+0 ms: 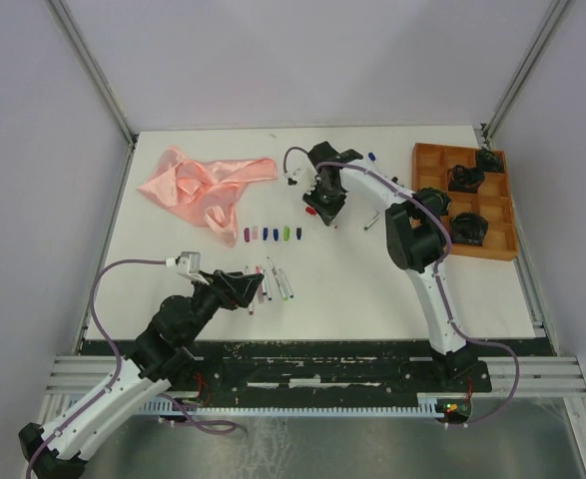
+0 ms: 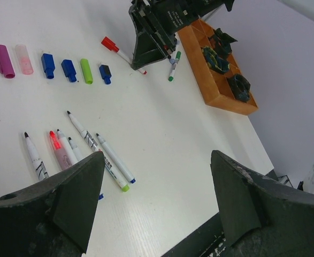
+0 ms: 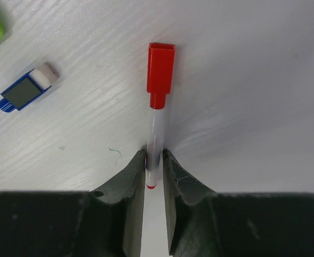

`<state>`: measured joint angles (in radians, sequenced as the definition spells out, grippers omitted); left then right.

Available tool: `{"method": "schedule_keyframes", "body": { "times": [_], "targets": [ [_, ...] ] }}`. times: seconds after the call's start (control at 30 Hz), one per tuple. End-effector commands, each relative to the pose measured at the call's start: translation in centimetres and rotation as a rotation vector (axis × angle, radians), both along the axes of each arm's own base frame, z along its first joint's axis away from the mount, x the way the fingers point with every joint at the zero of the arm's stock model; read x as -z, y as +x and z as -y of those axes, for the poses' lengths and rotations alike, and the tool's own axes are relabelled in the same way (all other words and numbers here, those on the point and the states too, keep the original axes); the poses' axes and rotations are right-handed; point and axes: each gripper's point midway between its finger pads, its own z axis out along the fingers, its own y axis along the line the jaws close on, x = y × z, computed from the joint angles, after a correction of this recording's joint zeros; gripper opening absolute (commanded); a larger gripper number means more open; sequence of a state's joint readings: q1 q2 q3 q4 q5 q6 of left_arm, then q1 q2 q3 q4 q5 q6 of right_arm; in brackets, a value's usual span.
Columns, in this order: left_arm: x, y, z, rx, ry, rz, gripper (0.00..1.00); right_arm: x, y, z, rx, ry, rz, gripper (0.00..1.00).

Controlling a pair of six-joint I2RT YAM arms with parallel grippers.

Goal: Open the pen caps
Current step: Pick up the pen from the center of the board.

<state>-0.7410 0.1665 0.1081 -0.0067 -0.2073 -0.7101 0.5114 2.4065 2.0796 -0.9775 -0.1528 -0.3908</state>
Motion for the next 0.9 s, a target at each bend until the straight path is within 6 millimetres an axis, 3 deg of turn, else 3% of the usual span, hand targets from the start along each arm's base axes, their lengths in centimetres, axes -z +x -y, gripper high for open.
{"method": "schedule_keyframes", "body": {
  "times": [0.0,0.13,0.27,0.5,0.7,0.87],
  "targets": [
    [-1.7,-0.3,0.4,0.023,-0.056,0.024,0.86,1.0,0.5,0.7,0.01,-0.07,0.018,0.24],
    [-2.0,-0.5,0.6,0.038,-0.061,0.029,0.86,1.4,0.4,1.4,0.013,-0.104,0.025,0.12],
    [-2.5,-0.7,1.1,0.064,-0.085,0.036,0.87,-0.1,0.0,1.4,0.013,-0.069,0.032,0.0],
    [-5.1,-1.7,2.7,0.169,-0.167,0.106,0.88,-7.6,-2.8,0.2,0.04,0.178,0.067,0.0],
    [-9.0,-2.4,3.6,0.238,-0.284,0.216,0.92,-14.3,-8.9,-1.1,0.027,0.494,-0.051,0.0],
    [-12.5,-2.6,5.0,0.309,-0.346,0.292,0.92,-21.3,-14.8,-2.3,-0.064,0.829,-0.159,0.0]
  ]
}}
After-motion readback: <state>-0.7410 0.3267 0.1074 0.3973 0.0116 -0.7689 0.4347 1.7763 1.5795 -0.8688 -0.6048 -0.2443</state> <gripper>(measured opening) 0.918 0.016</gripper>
